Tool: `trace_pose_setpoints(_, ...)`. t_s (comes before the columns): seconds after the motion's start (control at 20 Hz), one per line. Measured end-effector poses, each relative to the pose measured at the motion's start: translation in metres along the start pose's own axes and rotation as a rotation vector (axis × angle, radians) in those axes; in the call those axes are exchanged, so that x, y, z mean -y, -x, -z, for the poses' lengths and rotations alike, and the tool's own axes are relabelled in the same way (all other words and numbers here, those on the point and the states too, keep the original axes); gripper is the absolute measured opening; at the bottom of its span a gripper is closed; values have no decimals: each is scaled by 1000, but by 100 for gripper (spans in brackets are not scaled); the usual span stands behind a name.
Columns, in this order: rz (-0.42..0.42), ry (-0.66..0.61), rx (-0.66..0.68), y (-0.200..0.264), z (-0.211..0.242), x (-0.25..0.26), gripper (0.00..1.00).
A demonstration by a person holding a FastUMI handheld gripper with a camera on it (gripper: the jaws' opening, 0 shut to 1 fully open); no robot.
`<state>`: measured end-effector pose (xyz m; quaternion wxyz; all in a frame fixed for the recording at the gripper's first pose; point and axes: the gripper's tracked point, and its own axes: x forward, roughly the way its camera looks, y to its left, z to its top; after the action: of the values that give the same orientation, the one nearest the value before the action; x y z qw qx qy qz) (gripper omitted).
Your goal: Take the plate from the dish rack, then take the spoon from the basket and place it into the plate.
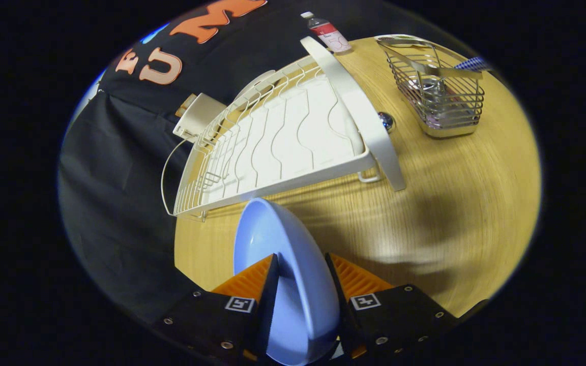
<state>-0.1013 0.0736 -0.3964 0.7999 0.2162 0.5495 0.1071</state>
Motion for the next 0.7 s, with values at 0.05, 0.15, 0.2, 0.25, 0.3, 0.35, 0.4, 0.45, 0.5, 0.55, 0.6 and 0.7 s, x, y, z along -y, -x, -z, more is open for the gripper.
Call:
trace_pose_setpoints(0.05, 47, 27, 26, 3, -7, 9, 62)
trace_pose_setpoints(0.15, 74, 31, 64, 14, -17, 18, 72)
trace_pose_setpoints(0.2, 78, 23, 83, 22, -22, 22, 74)
trace_pose_setpoints(0.25, 83, 19, 115, 30, -30, 27, 77)
trace_pose_setpoints(0.3, 95, 20, 164, 41, -41, 34, 80)
trace_pose_setpoints(0.35, 105, 32, 223, 51, -55, 41, 83)
trace_pose_setpoints(0.4, 126, 52, 287, 61, -68, 50, 84)
trace_pose_setpoints(0.45, 150, 78, 338, 72, -79, 60, 87)
trace_pose_setpoints(0.5, 187, 102, 379, 83, -90, 73, 88)
trace_pose_setpoints(0.55, 224, 123, 422, 94, -101, 86, 89)
trace_pose_setpoints(0.6, 259, 137, 460, 105, -112, 98, 90)
trace_pose_setpoints(0.7, 308, 175, 507, 117, -127, 115, 91)
